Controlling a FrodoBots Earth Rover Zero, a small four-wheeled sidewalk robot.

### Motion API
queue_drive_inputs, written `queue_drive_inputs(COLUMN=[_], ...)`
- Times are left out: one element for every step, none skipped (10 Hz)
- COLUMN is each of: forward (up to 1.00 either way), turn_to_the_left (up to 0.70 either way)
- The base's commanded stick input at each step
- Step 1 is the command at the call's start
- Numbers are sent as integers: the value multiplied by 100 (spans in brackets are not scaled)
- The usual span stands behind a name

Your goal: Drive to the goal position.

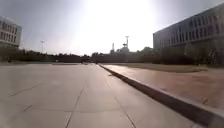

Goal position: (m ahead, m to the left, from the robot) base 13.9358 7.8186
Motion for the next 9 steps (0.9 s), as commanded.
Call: queue_drive_inputs(forward=[70,70,70,70,70,70,70,70,70], turn_to_the_left=[0,0,0,0,0,0,6,26,25])
